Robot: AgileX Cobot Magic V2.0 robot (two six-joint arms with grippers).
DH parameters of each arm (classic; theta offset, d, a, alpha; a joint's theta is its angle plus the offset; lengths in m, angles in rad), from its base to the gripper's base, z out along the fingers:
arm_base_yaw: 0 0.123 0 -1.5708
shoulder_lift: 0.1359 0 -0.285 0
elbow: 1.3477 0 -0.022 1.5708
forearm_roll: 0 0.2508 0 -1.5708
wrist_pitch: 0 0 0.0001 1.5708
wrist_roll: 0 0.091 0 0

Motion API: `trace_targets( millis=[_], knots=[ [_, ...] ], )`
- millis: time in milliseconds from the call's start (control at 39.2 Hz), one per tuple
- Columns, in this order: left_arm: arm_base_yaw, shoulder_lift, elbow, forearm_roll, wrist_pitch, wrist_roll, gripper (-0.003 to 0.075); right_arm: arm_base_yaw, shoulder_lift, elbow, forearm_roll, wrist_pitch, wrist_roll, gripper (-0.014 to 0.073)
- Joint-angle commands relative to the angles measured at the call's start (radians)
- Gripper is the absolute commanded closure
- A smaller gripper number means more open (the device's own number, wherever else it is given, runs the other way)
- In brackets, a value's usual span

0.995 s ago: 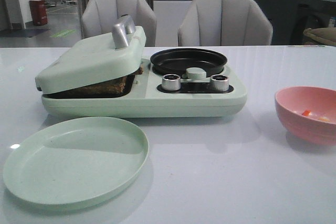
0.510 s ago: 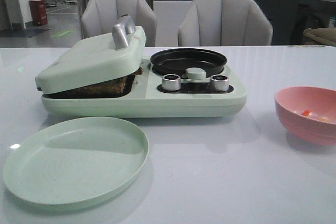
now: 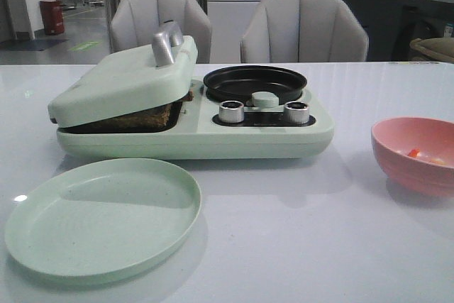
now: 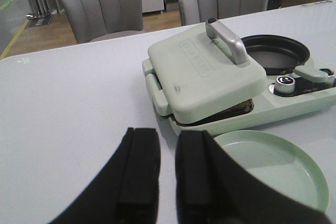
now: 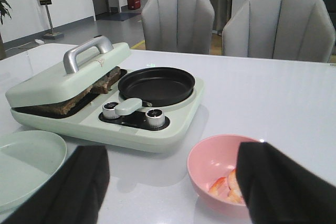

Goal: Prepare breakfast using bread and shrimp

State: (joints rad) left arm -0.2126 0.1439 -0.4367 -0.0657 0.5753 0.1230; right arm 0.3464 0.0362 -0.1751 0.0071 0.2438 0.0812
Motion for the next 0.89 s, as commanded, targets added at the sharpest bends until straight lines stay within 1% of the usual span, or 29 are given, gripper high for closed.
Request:
trace_targets(
  millis=[0,153,204,255,306,714,868],
  knots=[
    [-0.005,-0.055,0.020,-0.016,-0.089,-0.013,0.0515,-0.005,0.009,-0.026,-0.007,-0.094,-0.006,-0.0006],
    [-0.005,-0.110,0.043,-0.025,-0.099,-0.013,0.0527,-0.005,0.009,-0.026,-0.007,-0.100,-0.006,-0.0006],
    [-0.005,-0.110,0.045,-0.026,-0.099,-0.013,0.0561,-0.005,0.009,-0.026,-0.007,-0.101,-0.006,-0.0006],
    [-0.005,-0.110,0.045,-0.028,-0.099,-0.013,0.0615,-0.005,0.009,-0.026,-0.007,-0.101,-0.006,-0.0006],
    [-0.005,-0.110,0.045,-0.028,-0.101,-0.013,0.0605,-0.005,0.009,-0.026,-0.007,-0.101,-0.006,-0.0006],
    [-0.005,-0.110,0.045,-0.032,-0.116,-0.013,0.0607,-0.005,0.009,-0.025,-0.007,-0.102,-0.006,-0.0006],
    [-0.005,-0.110,0.045,-0.044,-0.117,-0.013,0.0606,-0.005,0.009,-0.012,-0.007,-0.147,-0.006,-0.0006]
  ],
)
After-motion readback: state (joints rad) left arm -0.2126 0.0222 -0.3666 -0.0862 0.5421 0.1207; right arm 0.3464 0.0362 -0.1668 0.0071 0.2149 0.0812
